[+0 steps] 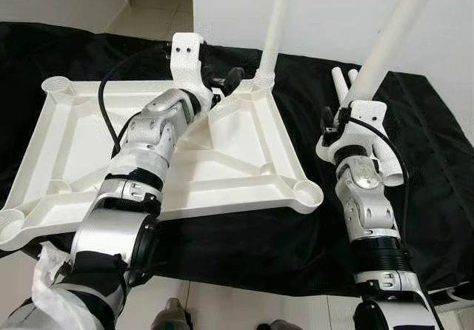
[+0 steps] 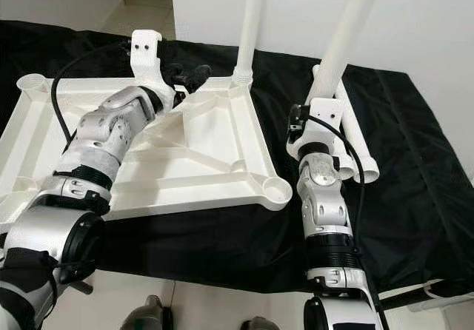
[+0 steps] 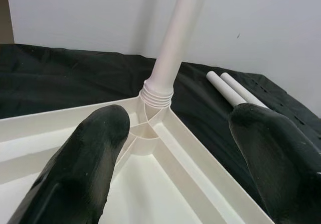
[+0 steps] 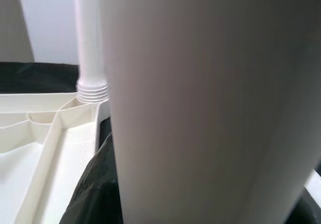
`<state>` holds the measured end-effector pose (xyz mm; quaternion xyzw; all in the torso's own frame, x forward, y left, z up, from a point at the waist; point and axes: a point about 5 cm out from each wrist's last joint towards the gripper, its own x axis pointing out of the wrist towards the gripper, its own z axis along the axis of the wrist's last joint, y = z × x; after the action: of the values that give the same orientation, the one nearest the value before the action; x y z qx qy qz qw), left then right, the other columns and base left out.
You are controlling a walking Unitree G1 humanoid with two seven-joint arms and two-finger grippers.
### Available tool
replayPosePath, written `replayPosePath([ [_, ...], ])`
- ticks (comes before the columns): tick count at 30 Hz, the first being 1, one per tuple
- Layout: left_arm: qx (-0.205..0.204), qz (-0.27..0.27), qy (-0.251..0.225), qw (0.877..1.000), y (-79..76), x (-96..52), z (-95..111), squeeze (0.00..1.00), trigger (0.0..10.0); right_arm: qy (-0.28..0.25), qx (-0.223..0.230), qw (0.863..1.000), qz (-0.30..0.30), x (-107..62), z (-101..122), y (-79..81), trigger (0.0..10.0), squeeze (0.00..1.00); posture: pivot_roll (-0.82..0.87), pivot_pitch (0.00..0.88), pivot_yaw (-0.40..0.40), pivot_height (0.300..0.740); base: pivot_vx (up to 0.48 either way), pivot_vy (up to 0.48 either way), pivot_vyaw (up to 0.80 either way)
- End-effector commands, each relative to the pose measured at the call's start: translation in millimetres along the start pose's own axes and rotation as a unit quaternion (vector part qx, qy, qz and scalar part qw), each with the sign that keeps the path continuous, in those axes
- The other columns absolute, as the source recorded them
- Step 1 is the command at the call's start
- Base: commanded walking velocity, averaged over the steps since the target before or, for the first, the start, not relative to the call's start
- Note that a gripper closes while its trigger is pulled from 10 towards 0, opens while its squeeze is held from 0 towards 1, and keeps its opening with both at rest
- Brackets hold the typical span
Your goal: Building children table
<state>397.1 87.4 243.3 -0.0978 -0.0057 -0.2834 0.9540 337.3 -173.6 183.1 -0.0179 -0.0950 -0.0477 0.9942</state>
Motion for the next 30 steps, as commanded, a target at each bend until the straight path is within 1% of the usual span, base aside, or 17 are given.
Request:
replayPosePath([
  [1,-0.008,0.014,0.006,1.0,-0.8,0.5,-1.6,0.0,10.0,0.0,-0.008,1.0,-0.001,-1.3,1.2,-4.5,10.0,0.0,0.03,0.0,-0.092,0.74,0.0,0.0,0.0],
  [5,-0.01,0.011,0.012,1.0,-0.3,0.6,-4.2,0.0,10.0,-0.01,-0.005,1.0,-0.009,-3.3,3.9,-9.2,10.0,0.0,0.03,0.0,-0.076,0.74,0.0,0.0,0.0],
  [8,-0.01,0.015,0.023,1.0,1.9,1.6,-5.7,0.0,10.0,-0.027,-0.002,0.999,-0.027,-5.5,7.5,-17.9,10.0,0.0,0.03,0.0,-0.041,0.74,0.0,0.0,0.0],
  [12,-0.011,0.015,0.024,1.0,2.3,1.6,-5.7,0.0,10.0,-0.027,-0.001,0.999,-0.029,-5.4,7.6,-18.2,10.0,0.0,0.03,0.0,-0.041,0.74,0.0,0.0,0.0],
  [13,-0.001,0.011,0.025,1.0,1.4,2.6,-4.8,0.0,10.0,-0.031,0.001,0.999,-0.038,-6.9,7.1,-22.1,10.0,0.0,0.03,0.0,-0.01,0.74,0.0,0.0,0.0],
  [15,0.006,0.008,0.027,1.0,0.8,3.2,-4.1,0.0,10.0,-0.034,0.003,0.998,-0.045,-8.0,6.7,-24.8,10.0,0.0,0.04,0.0,-0.005,0.74,0.0,0.0,0.0],
  [17,0.018,0.002,0.032,0.999,0.1,4.2,-2.4,0.0,10.0,-0.038,0.008,0.997,-0.063,-10.0,5.5,-28.9,10.0,0.0,0.04,0.0,0.027,0.74,0.0,0.0,0.0],
  [18,0.018,0.002,0.032,0.999,0.1,4.2,-2.4,0.0,10.0,-0.038,0.008,0.997,-0.063,-10.0,5.5,-28.9,10.0,0.0,0.04,0.0,0.027,0.74,0.0,0.0,0.0],
  [19,0.031,-0.003,0.032,0.999,-0.3,4.5,-1.6,0.0,10.0,-0.041,0.009,0.997,-0.07,-10.8,5.5,-29.3,10.0,0.0,0.04,0.0,0.043,0.74,0.0,0.0,0.0],
  [20,0.031,-0.003,0.032,0.999,-0.3,4.5,-1.6,0.0,10.0,-0.041,0.009,0.997,-0.07,-10.8,5.5,-29.3,10.0,0.0,0.04,0.0,0.043,0.74,0.0,0.0,0.0],
  [21,0.04,-0.006,0.033,0.999,-0.7,4.7,-1.1,0.0,10.0,-0.044,0.01,0.996,-0.074,-11.4,5.6,-29.6,10.0,0.0,0.04,0.0,0.043,0.74,0.0,0.0,0.0],
  [22,0.054,-0.01,0.029,0.998,-2.0,5.0,-0.5,0.0,10.0,-0.046,0.013,0.996,-0.079,-12.5,5.0,-29.5,10.0,0.0,0.05,0.0,0.065,0.74,0.0,0.0,0.0],
  [24,0.054,-0.01,0.029,0.998,-2.0,5.0,-0.5,0.0,10.0,-0.046,0.013,0.996,-0.079,-12.5,5.0,-29.5,10.0,0.0,0.05,0.0,0.065,0.74,0.0,0.0,0.0],
  [27,0.076,-0.028,0.036,0.996,-6.0,6.3,0.9,0.0,10.0,-0.049,0.021,0.995,-0.089,-14.0,3.1,-27.3,10.0,0.0,0.06,0.0,0.104,0.74,0.0,0.0,0.0],
  [30,0.082,-0.028,0.037,0.996,-5.6,6.2,0.9,0.0,10.0,-0.049,0.025,0.994,-0.09,-14.9,2.4,-26.7,10.0,0.0,0.06,0.0,0.107,0.74,0.0,0.0,0.0],
])
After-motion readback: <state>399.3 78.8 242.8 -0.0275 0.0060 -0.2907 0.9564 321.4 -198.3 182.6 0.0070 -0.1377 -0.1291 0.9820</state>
